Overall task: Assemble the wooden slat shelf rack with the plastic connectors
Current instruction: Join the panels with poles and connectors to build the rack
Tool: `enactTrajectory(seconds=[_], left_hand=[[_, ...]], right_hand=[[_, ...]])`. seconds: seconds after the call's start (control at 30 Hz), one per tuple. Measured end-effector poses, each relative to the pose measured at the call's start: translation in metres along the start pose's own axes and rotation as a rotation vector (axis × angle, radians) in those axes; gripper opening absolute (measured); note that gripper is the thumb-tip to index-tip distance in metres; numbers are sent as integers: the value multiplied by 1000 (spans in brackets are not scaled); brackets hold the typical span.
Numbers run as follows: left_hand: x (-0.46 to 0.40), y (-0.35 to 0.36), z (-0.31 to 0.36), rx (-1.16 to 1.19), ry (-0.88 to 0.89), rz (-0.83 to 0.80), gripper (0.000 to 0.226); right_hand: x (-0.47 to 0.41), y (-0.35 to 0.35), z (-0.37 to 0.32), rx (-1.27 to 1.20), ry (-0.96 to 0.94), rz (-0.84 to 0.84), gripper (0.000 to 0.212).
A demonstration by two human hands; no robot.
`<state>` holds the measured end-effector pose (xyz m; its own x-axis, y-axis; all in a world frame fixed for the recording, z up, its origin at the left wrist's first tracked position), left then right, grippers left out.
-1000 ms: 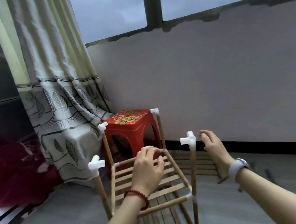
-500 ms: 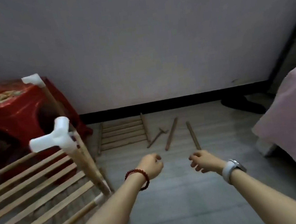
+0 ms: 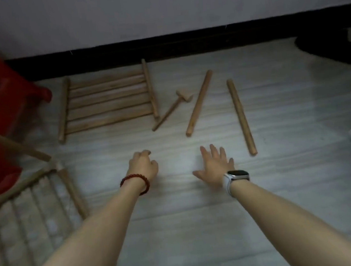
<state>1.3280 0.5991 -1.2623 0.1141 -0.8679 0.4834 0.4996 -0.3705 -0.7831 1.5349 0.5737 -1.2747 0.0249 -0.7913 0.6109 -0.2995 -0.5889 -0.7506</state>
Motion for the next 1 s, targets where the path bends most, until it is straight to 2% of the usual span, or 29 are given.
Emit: enactTrajectory(seconds=[0.13, 0.27, 0.43, 0.5, 0.67, 0.83, 1.0], left_hand=[[-57, -11, 10, -40, 38, 146, 45], [-117, -29, 32, -119, 66, 260, 57], [-168, -18, 46, -142, 9, 163, 63], [-173, -11, 50, -170, -15, 159, 62], [-166, -13, 57, -211, -95, 278, 49], [-138, -18, 52, -265, 49, 268, 50], [-88, -36, 54, -136, 250, 196, 43]], right_hand=[[-36, 14, 7, 77, 109, -36, 113], [-52, 20, 8, 67, 112, -51, 120], [-60, 25, 8, 75, 134, -75, 124], [-61, 28, 8, 75, 136, -89, 125], [-62, 28, 11, 78, 132, -117, 126], [-62, 27, 13, 79, 129, -116, 124], [-56, 21, 18, 48, 121, -120, 116]])
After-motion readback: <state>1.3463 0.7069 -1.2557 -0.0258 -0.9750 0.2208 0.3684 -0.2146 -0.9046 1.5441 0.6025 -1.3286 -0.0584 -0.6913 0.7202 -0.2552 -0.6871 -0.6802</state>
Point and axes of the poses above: each hand's wrist, its own x-axis away from the middle knuckle, its own y-axis out of the palm, z = x × y, the point moved 6 cm from there along -x, towards the middle knuckle, and after that the axes turned 1 degree about -x, right-handed, at the moved point
